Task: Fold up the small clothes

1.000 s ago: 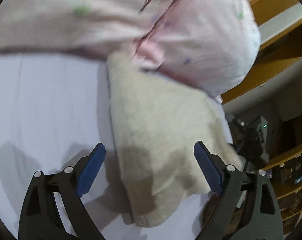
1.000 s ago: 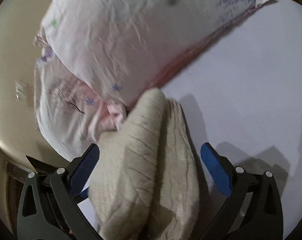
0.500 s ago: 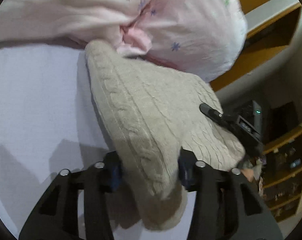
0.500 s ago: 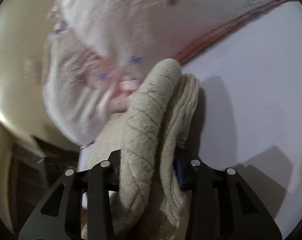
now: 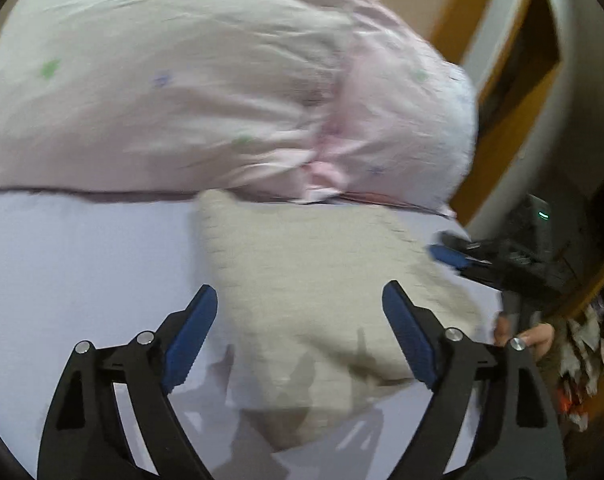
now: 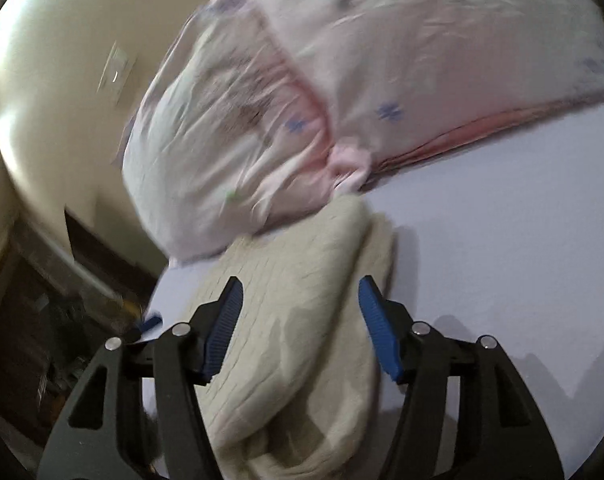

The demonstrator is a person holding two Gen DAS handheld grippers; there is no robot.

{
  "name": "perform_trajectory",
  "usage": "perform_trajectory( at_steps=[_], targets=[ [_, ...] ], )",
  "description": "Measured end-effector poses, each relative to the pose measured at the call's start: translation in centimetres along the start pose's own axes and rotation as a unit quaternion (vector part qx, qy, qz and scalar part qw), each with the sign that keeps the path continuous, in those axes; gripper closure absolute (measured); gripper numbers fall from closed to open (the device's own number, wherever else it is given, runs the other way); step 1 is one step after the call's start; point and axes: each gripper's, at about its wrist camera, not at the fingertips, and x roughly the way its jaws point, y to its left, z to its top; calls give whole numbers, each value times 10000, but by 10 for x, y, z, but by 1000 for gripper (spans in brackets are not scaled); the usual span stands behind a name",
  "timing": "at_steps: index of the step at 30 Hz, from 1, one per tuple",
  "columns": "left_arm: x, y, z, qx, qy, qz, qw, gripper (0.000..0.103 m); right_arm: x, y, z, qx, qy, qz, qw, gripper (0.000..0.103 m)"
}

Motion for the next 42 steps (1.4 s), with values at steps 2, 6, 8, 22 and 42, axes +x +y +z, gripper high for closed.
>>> perform_trajectory(
  at_steps=[2, 6, 8, 22, 42],
  targets=[
    [18, -18, -1, 293, 167, -103, 9994, 16, 25, 6, -2, -182, 444, -421, 9980, 84],
    [35, -33, -12, 795, 379, -87, 9961, 16, -14, -6, -3, -135, -360, -404, 9984, 93],
    [36, -39, -17, 993, 540, -330, 9930, 17, -21, -14, -4, -74, -368, -638, 9973, 93],
    [-15, -26, -63, 752, 396, 31, 9964, 15, -51, 21, -62, -809, -453, -577, 9940, 55],
    [11, -17, -99, 172, 1043, 1692, 9799, 1, -34, 37, -134, -1014, 155, -2421, 9648, 2]
  ],
)
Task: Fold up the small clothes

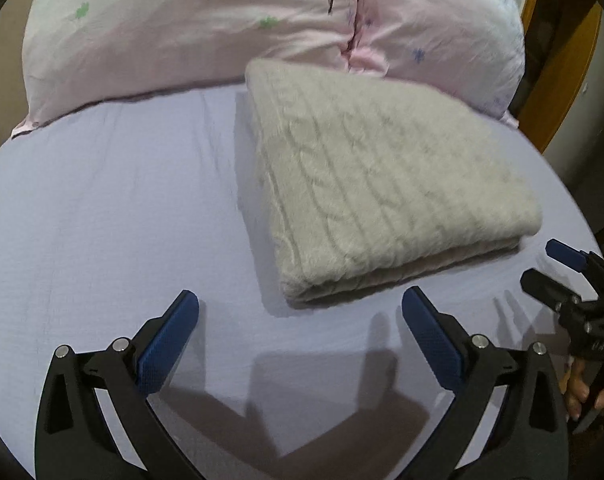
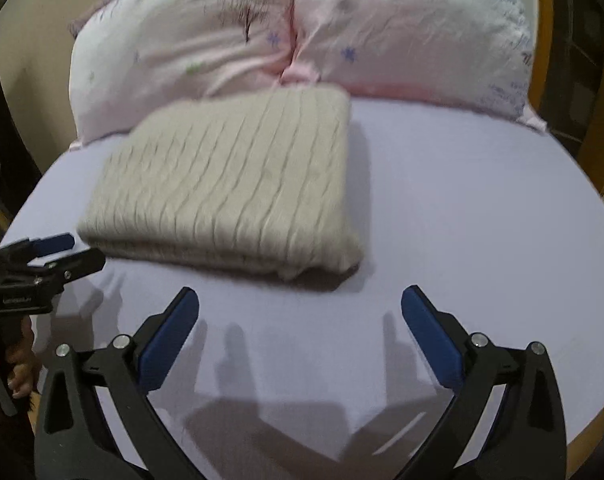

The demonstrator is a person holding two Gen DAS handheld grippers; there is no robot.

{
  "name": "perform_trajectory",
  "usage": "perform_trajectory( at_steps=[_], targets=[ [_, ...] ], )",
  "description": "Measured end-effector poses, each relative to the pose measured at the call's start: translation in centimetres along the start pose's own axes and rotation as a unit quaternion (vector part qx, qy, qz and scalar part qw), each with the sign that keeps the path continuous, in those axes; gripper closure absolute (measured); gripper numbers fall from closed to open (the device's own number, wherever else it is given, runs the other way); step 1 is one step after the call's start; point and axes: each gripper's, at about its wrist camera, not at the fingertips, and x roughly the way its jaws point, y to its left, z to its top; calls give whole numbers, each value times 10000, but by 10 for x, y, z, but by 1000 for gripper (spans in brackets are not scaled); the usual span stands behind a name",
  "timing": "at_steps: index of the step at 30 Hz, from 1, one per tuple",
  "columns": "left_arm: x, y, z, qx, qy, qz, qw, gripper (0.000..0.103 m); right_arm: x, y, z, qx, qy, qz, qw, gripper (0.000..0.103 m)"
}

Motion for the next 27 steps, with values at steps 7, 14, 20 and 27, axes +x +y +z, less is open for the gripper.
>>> perform_trajectory(
  at_steps=[7, 14, 20, 27],
  targets=[
    [4, -12, -5, 420, 140, 463, 9979, 1, 13, 19, -3, -332, 115, -458, 9983, 2],
    [3, -11, -4, 412, 141, 453, 9980, 1, 11, 18, -6, -274, 122, -460, 9985, 2],
    [3, -11, -4, 409, 142, 454, 9980, 1, 12, 18, -6, -278, 121, -457, 9985, 2],
    [3, -11, -5, 406, 142, 456, 9980, 1, 12, 18, -6, -277, 120, -459, 9985, 2]
  ],
)
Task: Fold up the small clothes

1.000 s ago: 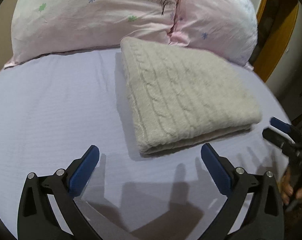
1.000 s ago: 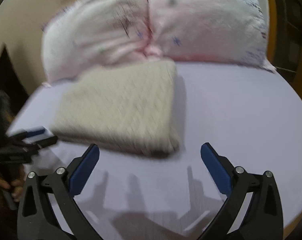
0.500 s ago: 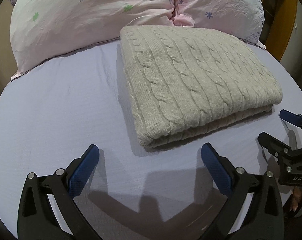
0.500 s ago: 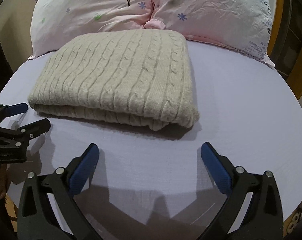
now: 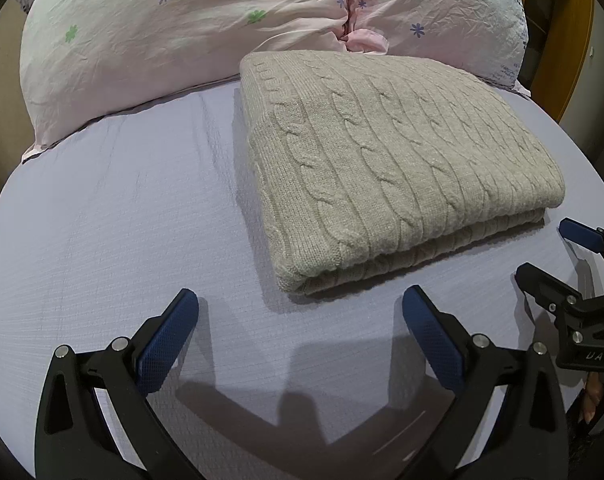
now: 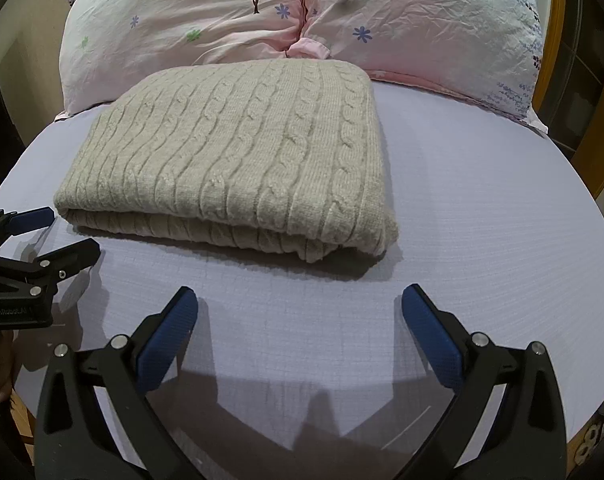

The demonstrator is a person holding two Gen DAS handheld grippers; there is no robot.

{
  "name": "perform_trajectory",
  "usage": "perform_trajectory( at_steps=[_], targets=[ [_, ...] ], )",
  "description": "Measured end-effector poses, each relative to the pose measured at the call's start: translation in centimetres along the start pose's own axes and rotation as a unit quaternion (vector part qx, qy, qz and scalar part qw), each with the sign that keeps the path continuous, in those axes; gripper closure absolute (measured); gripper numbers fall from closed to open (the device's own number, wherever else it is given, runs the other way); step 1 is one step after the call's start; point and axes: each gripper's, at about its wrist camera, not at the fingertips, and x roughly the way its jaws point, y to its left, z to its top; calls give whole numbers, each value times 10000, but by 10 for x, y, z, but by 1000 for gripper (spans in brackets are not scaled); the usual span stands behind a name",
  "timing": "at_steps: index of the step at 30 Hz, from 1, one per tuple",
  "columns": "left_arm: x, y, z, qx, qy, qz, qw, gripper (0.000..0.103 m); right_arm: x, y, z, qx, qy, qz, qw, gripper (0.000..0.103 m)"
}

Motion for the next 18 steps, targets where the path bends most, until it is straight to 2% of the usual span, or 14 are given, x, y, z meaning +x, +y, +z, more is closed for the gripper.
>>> perform_trajectory(
  at_steps=[18],
  targets=[
    [0, 0, 0, -1, -1, 2, 10000, 1, 0, 1, 0, 5, -4, -5, 10000, 2]
  ],
)
